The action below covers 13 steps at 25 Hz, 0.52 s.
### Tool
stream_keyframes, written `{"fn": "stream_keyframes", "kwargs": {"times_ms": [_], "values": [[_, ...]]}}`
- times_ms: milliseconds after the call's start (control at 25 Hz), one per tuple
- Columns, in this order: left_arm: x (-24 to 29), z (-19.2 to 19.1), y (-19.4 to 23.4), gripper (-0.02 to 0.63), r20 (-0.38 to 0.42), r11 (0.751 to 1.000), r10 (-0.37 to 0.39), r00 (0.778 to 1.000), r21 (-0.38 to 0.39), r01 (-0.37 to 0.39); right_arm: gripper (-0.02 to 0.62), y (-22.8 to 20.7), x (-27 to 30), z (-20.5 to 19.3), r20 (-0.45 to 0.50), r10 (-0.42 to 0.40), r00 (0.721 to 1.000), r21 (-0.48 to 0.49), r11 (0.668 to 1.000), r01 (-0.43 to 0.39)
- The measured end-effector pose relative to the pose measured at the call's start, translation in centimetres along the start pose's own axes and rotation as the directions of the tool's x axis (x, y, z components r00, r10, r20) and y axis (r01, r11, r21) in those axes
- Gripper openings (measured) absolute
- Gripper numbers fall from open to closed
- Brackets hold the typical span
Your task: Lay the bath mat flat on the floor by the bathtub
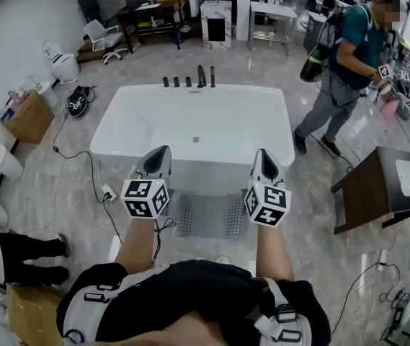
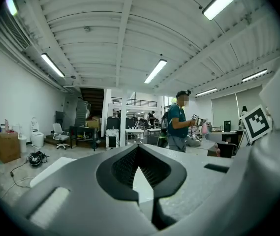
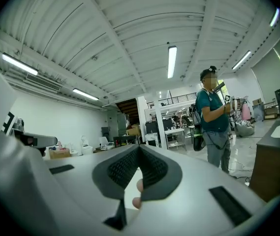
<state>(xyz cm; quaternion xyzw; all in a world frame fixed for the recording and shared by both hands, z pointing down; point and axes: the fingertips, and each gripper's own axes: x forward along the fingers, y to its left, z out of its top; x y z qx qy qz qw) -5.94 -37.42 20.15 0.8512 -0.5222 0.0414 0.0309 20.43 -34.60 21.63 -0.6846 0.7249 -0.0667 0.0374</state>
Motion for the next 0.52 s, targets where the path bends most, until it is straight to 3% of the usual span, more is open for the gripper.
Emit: {"fn": "stream_keyframes", "kwargs": {"times_ms": [280, 520], "values": [[-0.1, -1.0, 0.8, 0.003, -0.020, 0.996, -0.022, 1.000, -0.088, 0.020, 0.005, 1.0, 0.2, -0.7, -0.022, 0.013, 1.000, -0.008, 1.000, -0.013], [-0.5, -0.2, -0.4, 0.003, -0.010, 1.000, 0.022, 1.000, -0.002, -0.022, 0.005, -0.2, -0.7, 0.4, -0.012, 0.014, 1.000, -0.016, 1.000, -0.014]]}}
